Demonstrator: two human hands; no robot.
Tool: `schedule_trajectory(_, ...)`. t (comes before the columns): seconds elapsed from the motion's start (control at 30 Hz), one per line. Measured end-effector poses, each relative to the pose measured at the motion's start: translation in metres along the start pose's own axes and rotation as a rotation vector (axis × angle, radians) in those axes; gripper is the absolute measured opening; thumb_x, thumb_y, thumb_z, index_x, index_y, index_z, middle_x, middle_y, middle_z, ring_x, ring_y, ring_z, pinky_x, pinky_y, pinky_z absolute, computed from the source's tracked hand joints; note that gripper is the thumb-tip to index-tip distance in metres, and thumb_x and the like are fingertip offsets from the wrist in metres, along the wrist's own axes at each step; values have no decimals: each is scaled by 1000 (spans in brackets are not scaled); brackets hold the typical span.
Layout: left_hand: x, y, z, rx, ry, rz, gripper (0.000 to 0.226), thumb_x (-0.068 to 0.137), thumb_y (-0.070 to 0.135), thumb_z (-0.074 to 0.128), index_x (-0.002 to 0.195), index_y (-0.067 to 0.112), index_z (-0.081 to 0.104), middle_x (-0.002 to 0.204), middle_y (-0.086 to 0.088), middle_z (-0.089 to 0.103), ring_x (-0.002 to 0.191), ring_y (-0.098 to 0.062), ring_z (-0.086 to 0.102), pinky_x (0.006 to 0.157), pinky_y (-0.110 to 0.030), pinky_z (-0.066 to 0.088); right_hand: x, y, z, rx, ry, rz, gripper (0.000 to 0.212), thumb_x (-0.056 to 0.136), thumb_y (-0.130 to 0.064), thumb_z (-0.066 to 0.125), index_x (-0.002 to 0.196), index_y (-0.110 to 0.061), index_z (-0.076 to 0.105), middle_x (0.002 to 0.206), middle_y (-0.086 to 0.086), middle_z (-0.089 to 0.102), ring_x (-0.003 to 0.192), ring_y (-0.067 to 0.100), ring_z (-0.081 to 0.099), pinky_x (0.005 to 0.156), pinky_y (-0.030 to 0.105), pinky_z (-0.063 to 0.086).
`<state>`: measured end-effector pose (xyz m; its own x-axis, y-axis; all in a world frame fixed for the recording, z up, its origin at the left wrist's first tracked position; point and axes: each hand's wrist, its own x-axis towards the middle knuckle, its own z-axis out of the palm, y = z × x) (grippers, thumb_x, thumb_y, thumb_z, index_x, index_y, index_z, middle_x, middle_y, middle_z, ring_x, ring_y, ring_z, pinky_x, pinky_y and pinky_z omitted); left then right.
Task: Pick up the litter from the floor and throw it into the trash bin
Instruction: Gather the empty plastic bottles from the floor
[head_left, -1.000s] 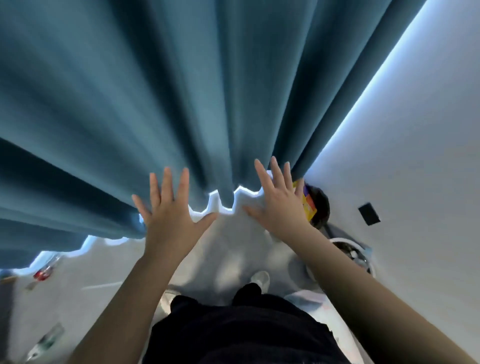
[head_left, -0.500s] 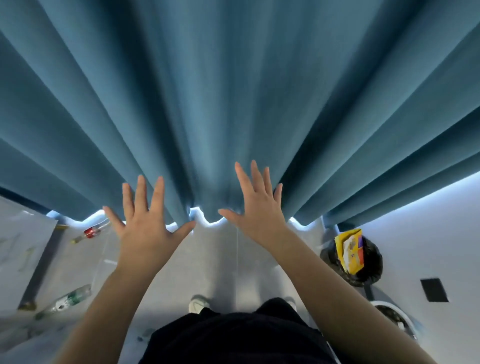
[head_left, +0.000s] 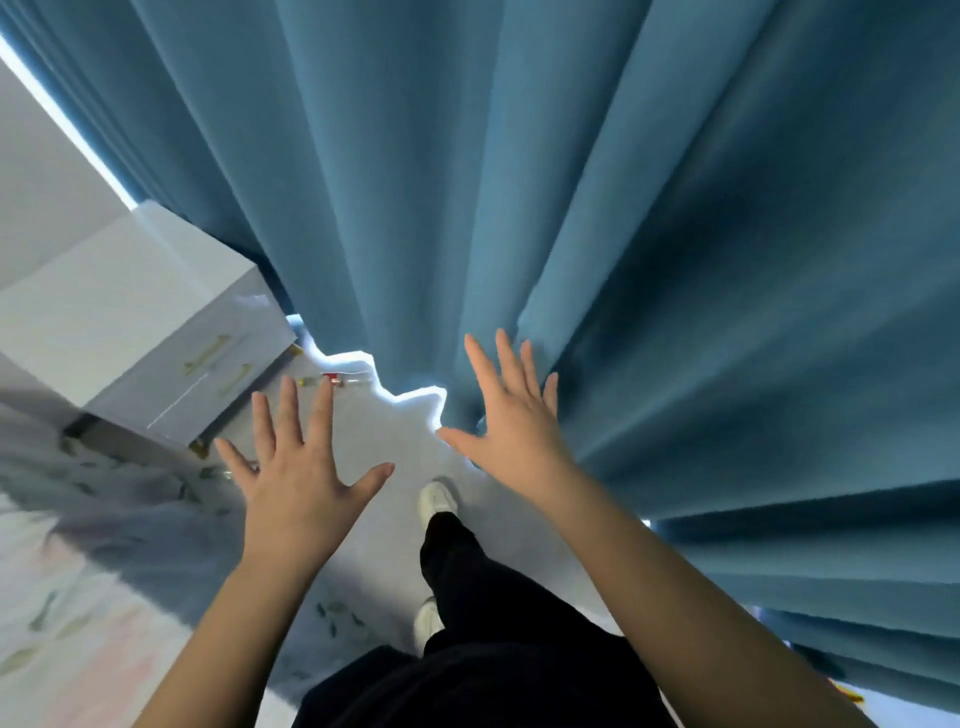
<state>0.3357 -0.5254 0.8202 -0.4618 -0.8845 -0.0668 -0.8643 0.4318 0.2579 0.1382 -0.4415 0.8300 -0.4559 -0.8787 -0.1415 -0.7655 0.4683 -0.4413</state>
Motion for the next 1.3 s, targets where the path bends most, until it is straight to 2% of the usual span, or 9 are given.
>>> schedule_trajectory(0.23, 75, -75, 22, 27, -39, -279, 103, 72, 73, 56, 152, 29, 10, 161, -5, 1, 147, -29, -6, 110, -66, 1, 134, -43, 54, -98, -190, -172, 104, 80, -59, 65, 151, -39, -7, 162, -1, -14, 148, 30, -12, 115, 60, 4)
schedule_trajectory(0.43, 163, -137, 60, -18, -150, -482, 99, 75, 68, 60, 152, 33, 9, 161, -4, 1, 147, -29, -7, 110, -66, 3, 268, -82, 123, -217, -482, -253, 107, 80, -51, 70, 152, -38, -8, 161, -1, -14, 148, 32, -13, 114, 62, 6)
schedule_trajectory(0.6, 230, -208, 167, -168, -357, -721, 101, 76, 68, 60, 150, 38, -2, 160, 0, -7, 147, -29, -8, 110, -67, 8, 369, -85, 251, -397, -688, -270, 114, 77, -50, 73, 150, -39, -13, 161, -1, -15, 147, 33, -13, 113, 65, 10)
schedule_trajectory(0.7, 263, -262, 273, -325, -379, -876, 102, 75, 60, 68, 149, 38, 1, 160, -2, 1, 147, -31, 5, 110, -64, 17, 425, -58, 367, -420, -751, -183, 115, 74, -49, 75, 150, -41, -12, 161, -2, -14, 148, 33, -12, 112, 66, 12)
schedule_trajectory(0.77, 282, -302, 353, -517, -301, -1025, 103, 73, 51, 75, 150, 34, 9, 158, -6, 13, 143, -34, 19, 111, -59, 25, 458, -32, 447, -405, -762, -98, 116, 73, -49, 76, 149, -42, -11, 161, -1, -12, 148, 33, -9, 111, 66, 14)
schedule_trajectory(0.87, 305, -357, 462, -670, -171, -1200, 106, 73, 43, 79, 151, 27, 10, 154, -13, 19, 139, -36, 26, 113, -50, 27, 498, 8, 555, -418, -725, -15, 119, 73, -50, 77, 149, -41, -13, 161, -1, -10, 148, 33, -7, 110, 66, 18)
schedule_trajectory(1.13, 333, -456, 658, -589, 44, -1433, 109, 69, 42, 78, 151, 23, 9, 150, -12, 26, 136, -31, 32, 112, -41, 31, 562, 80, 728, -464, -592, -64, 116, 75, -47, 77, 151, -37, -9, 162, 7, -4, 148, 34, -5, 114, 63, 9)
schedule_trajectory(1.23, 334, -485, 700, -520, 58, -1560, 114, 58, 60, 74, 146, 13, 20, 147, -12, 33, 135, -30, 36, 112, -42, 31, 584, 92, 765, -403, -549, -7, 102, 80, -40, 72, 151, -35, -1, 158, 11, 14, 145, 36, 16, 113, 61, 18)
schedule_trajectory(1.3, 333, -495, 714, -509, 87, -1592, 106, 56, 60, 74, 138, 8, 30, 138, -12, 45, 127, -28, 47, 108, -41, 37, 593, 98, 782, -372, -509, 27, 83, 83, -40, 68, 147, -28, 18, 144, 13, 35, 133, 36, 37, 106, 55, 31)
